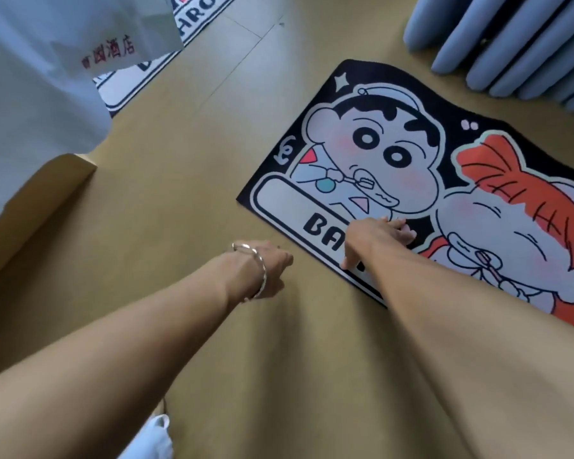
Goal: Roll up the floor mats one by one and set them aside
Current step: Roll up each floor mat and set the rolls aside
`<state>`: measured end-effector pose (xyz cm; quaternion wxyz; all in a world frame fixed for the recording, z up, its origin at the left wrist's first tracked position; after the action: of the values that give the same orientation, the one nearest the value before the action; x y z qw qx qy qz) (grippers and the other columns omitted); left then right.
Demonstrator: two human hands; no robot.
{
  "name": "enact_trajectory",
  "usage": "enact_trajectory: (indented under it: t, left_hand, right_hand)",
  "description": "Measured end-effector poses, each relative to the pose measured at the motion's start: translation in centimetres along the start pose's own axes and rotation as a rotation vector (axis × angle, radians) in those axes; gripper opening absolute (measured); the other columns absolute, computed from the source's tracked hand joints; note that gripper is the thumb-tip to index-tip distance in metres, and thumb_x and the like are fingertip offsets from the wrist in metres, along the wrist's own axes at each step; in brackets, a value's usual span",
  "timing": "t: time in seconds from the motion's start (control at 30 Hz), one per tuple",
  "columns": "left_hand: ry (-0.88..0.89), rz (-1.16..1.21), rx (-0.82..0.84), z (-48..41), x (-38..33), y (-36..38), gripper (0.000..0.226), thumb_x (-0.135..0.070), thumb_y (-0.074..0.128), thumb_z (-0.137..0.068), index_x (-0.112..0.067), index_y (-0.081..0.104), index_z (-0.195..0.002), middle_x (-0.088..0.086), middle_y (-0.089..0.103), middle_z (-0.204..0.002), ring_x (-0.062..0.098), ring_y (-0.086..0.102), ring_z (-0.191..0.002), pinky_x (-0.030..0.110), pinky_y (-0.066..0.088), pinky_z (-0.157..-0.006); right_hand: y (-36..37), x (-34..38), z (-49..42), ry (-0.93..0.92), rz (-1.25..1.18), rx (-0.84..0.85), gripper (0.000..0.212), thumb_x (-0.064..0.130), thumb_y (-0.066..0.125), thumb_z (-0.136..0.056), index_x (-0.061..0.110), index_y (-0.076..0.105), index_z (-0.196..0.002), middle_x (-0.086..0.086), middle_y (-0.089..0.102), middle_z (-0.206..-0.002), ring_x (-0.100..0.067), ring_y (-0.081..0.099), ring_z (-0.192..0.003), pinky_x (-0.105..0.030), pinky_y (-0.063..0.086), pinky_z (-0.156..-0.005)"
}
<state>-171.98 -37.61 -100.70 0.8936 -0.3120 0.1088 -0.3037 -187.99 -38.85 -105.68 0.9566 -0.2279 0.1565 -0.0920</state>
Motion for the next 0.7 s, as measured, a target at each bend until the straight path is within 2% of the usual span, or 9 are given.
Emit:
enact_trajectory:
  t: [0.13,0.23,0.37,0.4,0.47,0.57,0.63,0.7]
  left_hand:
    - [0.043,-0.159,-0.165,-2.1,1.3,-3.0,0.036,-0.035,0.054,-0.091,-0.02,0.048,-0.124,0.0,0.054,-0.114,0.02,0.054,-0.103,0.03,0.042,-0.071]
    - [0.142,-0.29,-0.19,-3.6,-0.2,-3.8,0.042,-0.037,0.055,-0.091,-0.018,0.043,-0.126,0.003,0.051,-0.119,0.022,0.051,-0.107,0.032,0.038,-0.078]
    - [0.299,-0.418,-0.186,-6.1,-3.9,-3.7,0.059,-0.045,0.059,-0.086,-0.02,0.035,-0.133,0.003,0.044,-0.131,0.023,0.046,-0.12,0.035,0.04,-0.09]
    - [0.328,-0.458,-0.187,-6.8,-4.8,-3.5,0.063,-0.048,0.06,-0.084,-0.02,0.034,-0.133,0.003,0.043,-0.131,0.023,0.045,-0.121,0.036,0.04,-0.092]
    - [0.387,-0.529,-0.206,-8.0,-6.3,-3.3,0.069,-0.055,0.061,-0.081,-0.02,0.031,-0.134,0.003,0.043,-0.132,0.023,0.044,-0.122,0.036,0.04,-0.094]
    - [0.468,-0.6,-0.232,-8.6,-7.3,-3.7,0.074,-0.061,0.055,-0.081,-0.02,0.029,-0.136,0.002,0.045,-0.13,0.022,0.046,-0.121,0.034,0.04,-0.092]
    - [0.512,-0.635,-0.269,-8.3,-7.0,-3.7,0.066,-0.058,0.048,-0.086,-0.02,0.029,-0.136,0.002,0.044,-0.13,0.021,0.046,-0.12,0.033,0.041,-0.09]
    - [0.573,-0.666,-0.31,-7.9,-7.0,-3.0,0.05,-0.051,0.038,-0.093,-0.02,0.033,-0.132,0.002,0.045,-0.127,0.021,0.048,-0.117,0.033,0.042,-0.086]
  right_hand:
    - [0.4,-0.3,0.2,-0.02,-0.025,-0.01,0.083,0.033,0.067,-0.088,0.004,0.018,-0.149,-0.026,-0.001,-0.156,-0.056,0.002,-0.138,-0.064,0.022,-0.107]
    - [0.6,-0.6,0.3,-0.048,-0.074,-0.053,0.078,0.036,0.069,-0.086,0.008,0.029,-0.147,-0.026,0.004,-0.156,-0.055,0.003,-0.138,-0.065,0.02,-0.108]
    - [1.9,-2.2,0.7,-0.092,-0.215,-0.125,0.086,0.038,0.059,-0.09,0.001,0.009,-0.15,-0.032,0.003,-0.153,-0.05,0.002,-0.14,-0.056,0.017,-0.112]
    - [2.2,-3.1,0.9,-0.125,-0.297,-0.156,0.08,0.037,0.056,-0.091,0.003,0.013,-0.149,-0.031,0.008,-0.152,-0.047,0.007,-0.14,-0.051,0.021,-0.112]
    - [2.7,-5.9,2.1,-0.188,-0.499,-0.236,0.062,0.034,0.056,-0.089,0.01,0.037,-0.143,-0.019,0.028,-0.149,-0.037,0.029,-0.135,-0.04,0.033,-0.106]
    - [4.6,-10.4,4.8,-0.135,-0.756,-0.303,0.039,0.023,0.05,-0.09,0.018,0.056,-0.128,-0.008,0.05,-0.137,-0.028,0.049,-0.12,-0.033,0.042,-0.095]
    - [6.6,-11.9,6.4,-0.099,-0.761,-0.293,0.025,0.022,0.048,-0.09,0.018,0.064,-0.109,-0.004,0.059,-0.122,-0.023,0.054,-0.106,-0.029,0.043,-0.084]
    - [8.8,-12.7,7.4,-0.079,-0.711,-0.19,0.029,0.028,0.048,-0.092,0.014,0.062,-0.113,-0.004,0.061,-0.118,-0.022,0.056,-0.101,-0.03,0.046,-0.081]
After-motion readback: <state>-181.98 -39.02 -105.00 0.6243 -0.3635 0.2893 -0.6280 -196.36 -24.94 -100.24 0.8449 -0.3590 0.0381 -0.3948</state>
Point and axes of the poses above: each hand's wrist, its own z-axis away from the middle knuckle, its own y-axis out of the palm, x = y × z, the point moved 3 cm from there along -z, towards the middle knuckle
